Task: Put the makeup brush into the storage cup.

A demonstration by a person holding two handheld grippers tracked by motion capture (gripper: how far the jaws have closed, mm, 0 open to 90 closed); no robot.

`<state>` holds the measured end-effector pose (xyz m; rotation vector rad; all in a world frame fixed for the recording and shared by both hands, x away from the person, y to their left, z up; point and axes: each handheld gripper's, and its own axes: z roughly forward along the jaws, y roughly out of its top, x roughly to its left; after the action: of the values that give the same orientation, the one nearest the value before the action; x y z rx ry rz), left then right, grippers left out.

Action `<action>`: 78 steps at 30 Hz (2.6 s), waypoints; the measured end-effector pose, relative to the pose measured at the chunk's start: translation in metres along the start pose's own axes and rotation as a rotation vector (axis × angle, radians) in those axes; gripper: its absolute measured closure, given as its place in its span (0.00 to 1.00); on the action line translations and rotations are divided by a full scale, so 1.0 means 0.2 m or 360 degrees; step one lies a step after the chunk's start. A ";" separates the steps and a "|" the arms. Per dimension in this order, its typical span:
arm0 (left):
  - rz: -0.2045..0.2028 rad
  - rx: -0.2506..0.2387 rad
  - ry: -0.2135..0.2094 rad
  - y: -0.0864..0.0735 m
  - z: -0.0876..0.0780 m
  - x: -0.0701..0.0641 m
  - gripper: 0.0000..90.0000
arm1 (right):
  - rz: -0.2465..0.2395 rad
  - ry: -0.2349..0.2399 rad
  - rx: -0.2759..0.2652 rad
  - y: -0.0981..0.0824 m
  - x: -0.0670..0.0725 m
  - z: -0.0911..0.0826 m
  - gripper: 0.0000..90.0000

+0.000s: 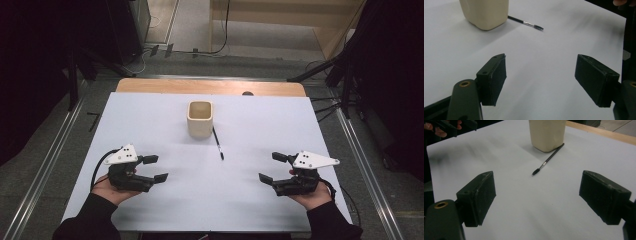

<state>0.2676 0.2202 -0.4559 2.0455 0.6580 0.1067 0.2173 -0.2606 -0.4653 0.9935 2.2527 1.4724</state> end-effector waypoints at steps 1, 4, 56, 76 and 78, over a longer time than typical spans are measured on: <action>0.0001 0.0002 -0.0001 0.00 0.00 0.00 0.28 | 0.0000 0.0001 0.0000 0.00 0.00 0.00 0.16; 0.0000 0.0001 0.0000 0.00 0.00 0.00 0.28 | 0.0001 0.0004 0.0001 0.00 0.00 0.00 0.16; 0.0019 -0.0005 0.0009 0.00 0.00 0.00 0.26 | -0.0001 0.0010 0.0020 0.00 0.00 0.01 0.18; 0.0025 -0.0103 0.0062 0.00 -0.01 0.02 0.21 | 0.0044 -0.0035 -0.0035 0.04 -0.01 0.07 0.19; 0.0029 -0.0114 0.0061 0.00 -0.01 0.02 0.21 | 0.0045 -0.0042 -0.0045 0.05 -0.02 0.08 0.19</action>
<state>0.2699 0.2237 -0.4554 1.9853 0.6504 0.1780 0.2330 -0.2488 -0.4645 1.0343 2.2021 1.4895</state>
